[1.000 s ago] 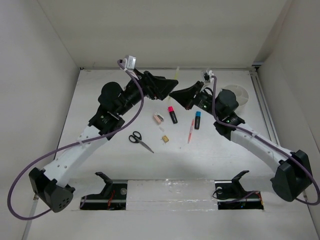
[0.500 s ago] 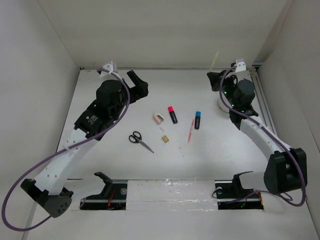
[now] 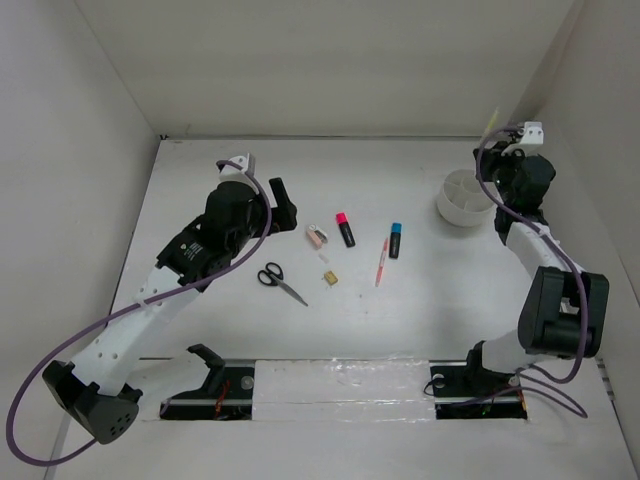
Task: Sort the stationery into containers
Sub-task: Place the pen in the storage box.
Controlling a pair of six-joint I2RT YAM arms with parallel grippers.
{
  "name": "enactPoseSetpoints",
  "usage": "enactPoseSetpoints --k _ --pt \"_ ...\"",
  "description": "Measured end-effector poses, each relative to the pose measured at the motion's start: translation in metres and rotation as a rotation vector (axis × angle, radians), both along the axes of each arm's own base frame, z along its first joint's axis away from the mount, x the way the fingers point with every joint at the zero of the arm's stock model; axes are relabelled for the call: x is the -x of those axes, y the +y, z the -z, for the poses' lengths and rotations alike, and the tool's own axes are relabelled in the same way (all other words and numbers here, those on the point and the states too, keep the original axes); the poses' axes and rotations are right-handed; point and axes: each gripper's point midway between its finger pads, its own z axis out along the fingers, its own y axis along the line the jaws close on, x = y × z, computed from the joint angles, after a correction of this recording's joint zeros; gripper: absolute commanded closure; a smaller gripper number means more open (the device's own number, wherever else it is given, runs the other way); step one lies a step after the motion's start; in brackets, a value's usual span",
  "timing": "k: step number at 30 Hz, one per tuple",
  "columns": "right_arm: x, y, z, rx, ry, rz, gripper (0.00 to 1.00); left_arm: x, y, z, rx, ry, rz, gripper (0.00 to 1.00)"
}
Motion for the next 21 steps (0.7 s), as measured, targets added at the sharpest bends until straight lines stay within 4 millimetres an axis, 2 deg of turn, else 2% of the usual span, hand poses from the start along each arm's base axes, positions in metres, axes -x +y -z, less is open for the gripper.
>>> enactPoseSetpoints --k 5,9,14,21 --pt "-0.003 -0.046 0.028 -0.016 0.062 0.048 1.0 0.002 -0.003 0.001 -0.011 0.0 0.03 0.0" --pt "-0.001 -0.072 0.038 -0.03 0.082 0.077 1.0 0.002 -0.003 0.001 -0.018 -0.001 0.042 0.0" --pt "-0.008 -0.083 0.049 -0.044 0.106 0.077 1.0 0.003 -0.004 0.001 -0.023 -0.003 0.048 0.0" --pt "-0.022 -0.093 0.079 -0.067 0.166 0.071 1.0 0.004 -0.006 0.001 -0.022 0.0 0.068 0.0"
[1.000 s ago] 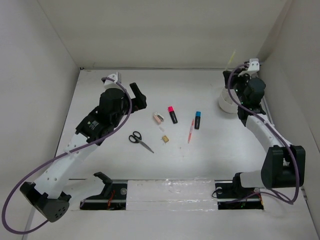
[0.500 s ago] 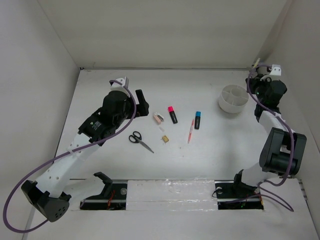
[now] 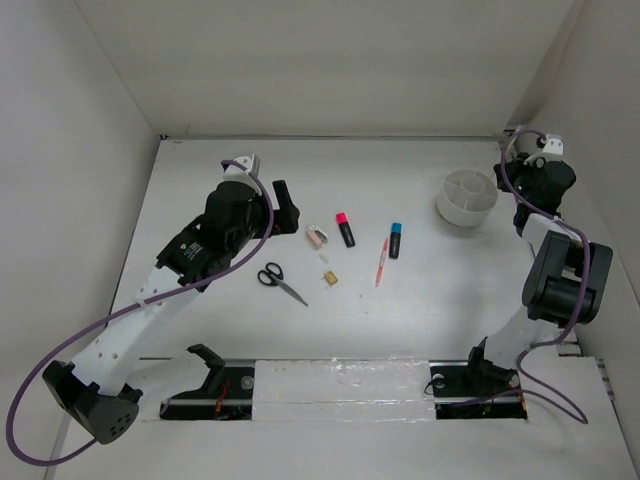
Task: Sort the stationery into containers
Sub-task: Place the pen in the storage box.
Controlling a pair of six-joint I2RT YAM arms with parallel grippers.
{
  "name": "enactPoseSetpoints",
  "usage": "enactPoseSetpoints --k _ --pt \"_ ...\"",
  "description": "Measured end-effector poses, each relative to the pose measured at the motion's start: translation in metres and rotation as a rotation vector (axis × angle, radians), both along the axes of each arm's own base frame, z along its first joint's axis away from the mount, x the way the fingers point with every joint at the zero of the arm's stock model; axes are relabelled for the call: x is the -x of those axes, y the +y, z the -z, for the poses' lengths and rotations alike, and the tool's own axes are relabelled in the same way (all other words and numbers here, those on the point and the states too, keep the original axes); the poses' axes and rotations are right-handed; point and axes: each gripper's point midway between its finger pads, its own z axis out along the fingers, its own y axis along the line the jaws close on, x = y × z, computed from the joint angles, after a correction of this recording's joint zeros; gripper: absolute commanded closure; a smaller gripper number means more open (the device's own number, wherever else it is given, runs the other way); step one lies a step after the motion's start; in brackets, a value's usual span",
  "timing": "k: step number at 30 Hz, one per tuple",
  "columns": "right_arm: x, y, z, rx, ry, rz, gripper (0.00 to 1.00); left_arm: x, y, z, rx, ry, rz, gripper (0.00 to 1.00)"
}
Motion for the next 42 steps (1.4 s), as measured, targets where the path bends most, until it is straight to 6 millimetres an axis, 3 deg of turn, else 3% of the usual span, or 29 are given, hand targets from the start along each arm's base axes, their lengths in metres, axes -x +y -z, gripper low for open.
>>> enactPoseSetpoints --k 11,25,28,35,39,42 --pt "-0.008 -0.009 0.028 -0.032 0.074 0.006 1.0 0.002 -0.003 0.001 -0.001 0.004 0.026 0.0" --pt "-0.014 -0.001 0.034 -0.021 0.139 0.017 1.0 -0.002 -0.01 0.011 -0.02 0.028 0.046 0.0" --pt "-0.015 0.005 0.021 -0.01 0.119 0.029 1.0 -0.002 -0.01 0.011 -0.019 0.029 0.05 0.0" --pt "-0.007 0.019 -0.051 0.041 -0.02 0.077 1.0 -0.001 -0.012 0.011 -0.014 0.032 0.06 0.0" --pt "0.003 0.052 -0.075 0.056 -0.08 0.044 1.0 -0.001 -0.012 0.011 -0.013 0.033 0.063 0.0" --pt "0.008 0.088 -0.066 0.052 -0.065 -0.023 1.0 0.0 -0.013 0.011 -0.01 0.033 0.067 0.0"
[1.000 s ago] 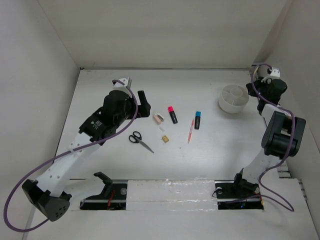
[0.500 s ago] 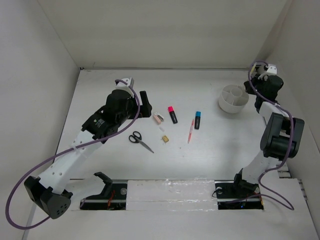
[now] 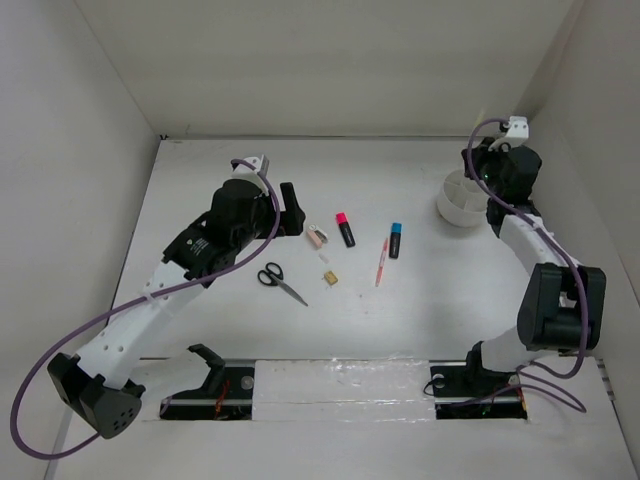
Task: Sort the stationery into containers
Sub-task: Place the pen in the storage box.
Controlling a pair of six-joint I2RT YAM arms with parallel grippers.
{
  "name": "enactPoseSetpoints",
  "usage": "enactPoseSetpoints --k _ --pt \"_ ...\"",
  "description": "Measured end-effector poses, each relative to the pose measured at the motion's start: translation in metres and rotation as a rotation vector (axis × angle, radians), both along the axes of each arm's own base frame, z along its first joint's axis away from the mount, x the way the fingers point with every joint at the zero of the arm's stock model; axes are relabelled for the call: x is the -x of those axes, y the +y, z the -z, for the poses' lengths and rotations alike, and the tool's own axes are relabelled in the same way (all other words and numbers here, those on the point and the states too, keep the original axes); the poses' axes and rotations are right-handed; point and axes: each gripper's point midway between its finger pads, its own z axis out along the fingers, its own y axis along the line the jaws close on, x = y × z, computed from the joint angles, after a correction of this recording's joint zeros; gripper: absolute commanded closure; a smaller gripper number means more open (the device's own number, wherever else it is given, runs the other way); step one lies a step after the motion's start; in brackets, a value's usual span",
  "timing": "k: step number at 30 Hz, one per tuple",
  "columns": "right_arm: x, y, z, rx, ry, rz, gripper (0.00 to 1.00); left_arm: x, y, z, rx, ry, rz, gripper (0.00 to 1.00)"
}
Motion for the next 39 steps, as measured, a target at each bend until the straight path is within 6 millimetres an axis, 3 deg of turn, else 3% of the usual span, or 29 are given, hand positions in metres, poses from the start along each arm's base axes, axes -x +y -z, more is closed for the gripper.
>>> enactPoseSetpoints --k 3,7,10,24,32,39 --pt "0.005 0.022 0.021 -0.005 0.059 -0.046 1.0 0.001 -0.001 -0.002 0.006 -0.003 0.006 0.0" --pt "0.017 0.026 0.051 -0.007 0.145 -0.039 1.0 0.004 -0.003 -0.004 0.021 -0.008 0.024 0.0" --pt "0.028 0.026 0.063 0.011 0.189 -0.027 1.0 0.007 -0.005 -0.007 0.036 -0.013 0.042 0.0" --pt "0.043 0.021 0.083 0.126 0.296 0.028 1.0 0.015 -0.018 -0.019 0.092 -0.037 0.125 0.0" --pt "0.034 0.013 0.077 0.167 0.288 0.056 1.0 0.019 -0.021 -0.017 0.094 -0.035 0.154 0.0" --pt "0.031 0.008 0.094 0.191 0.336 0.069 1.0 0.021 -0.024 -0.017 0.098 -0.035 0.177 0.0"
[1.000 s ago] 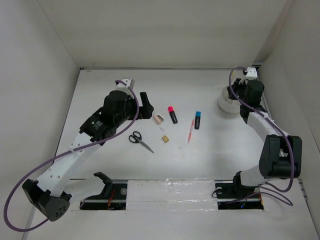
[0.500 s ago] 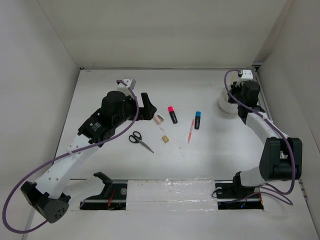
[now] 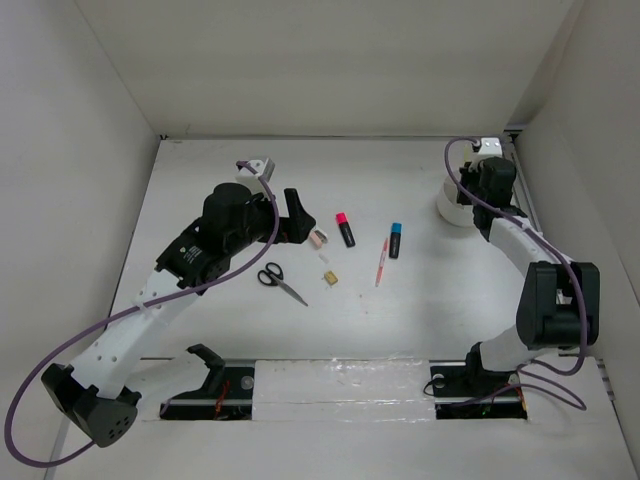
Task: Sort the stationery into containers
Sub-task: Place the pen in the storage box.
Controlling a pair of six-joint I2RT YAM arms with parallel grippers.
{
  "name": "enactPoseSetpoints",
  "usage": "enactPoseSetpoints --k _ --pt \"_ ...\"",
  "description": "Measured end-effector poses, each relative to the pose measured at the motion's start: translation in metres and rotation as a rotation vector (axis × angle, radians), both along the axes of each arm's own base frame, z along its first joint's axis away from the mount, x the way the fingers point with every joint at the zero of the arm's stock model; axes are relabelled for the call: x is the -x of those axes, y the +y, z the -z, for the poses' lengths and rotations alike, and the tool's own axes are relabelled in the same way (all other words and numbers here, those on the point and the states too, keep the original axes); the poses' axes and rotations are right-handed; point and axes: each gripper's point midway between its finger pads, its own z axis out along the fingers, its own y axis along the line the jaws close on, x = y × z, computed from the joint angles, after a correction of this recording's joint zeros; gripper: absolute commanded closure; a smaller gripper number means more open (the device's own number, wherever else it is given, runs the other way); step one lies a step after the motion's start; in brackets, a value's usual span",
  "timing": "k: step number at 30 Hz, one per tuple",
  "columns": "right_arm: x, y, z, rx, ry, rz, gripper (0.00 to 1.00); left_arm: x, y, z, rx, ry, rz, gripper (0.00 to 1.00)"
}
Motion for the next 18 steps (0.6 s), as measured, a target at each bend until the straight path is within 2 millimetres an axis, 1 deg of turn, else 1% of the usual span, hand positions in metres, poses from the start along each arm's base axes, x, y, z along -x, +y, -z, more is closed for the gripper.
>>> enactPoseSetpoints --k 5,12,18 --pt "-0.001 -0.003 0.011 0.015 0.031 0.008 1.0 0.001 -0.002 -0.001 0.005 0.0 0.013 0.0" --pt "0.0 -0.006 0.014 0.027 0.042 0.026 1.0 0.006 -0.006 -0.008 0.028 -0.021 0.048 0.0" --pt "0.002 -0.003 0.022 0.053 0.069 0.036 1.0 0.007 -0.007 -0.011 0.037 -0.03 0.057 0.0"
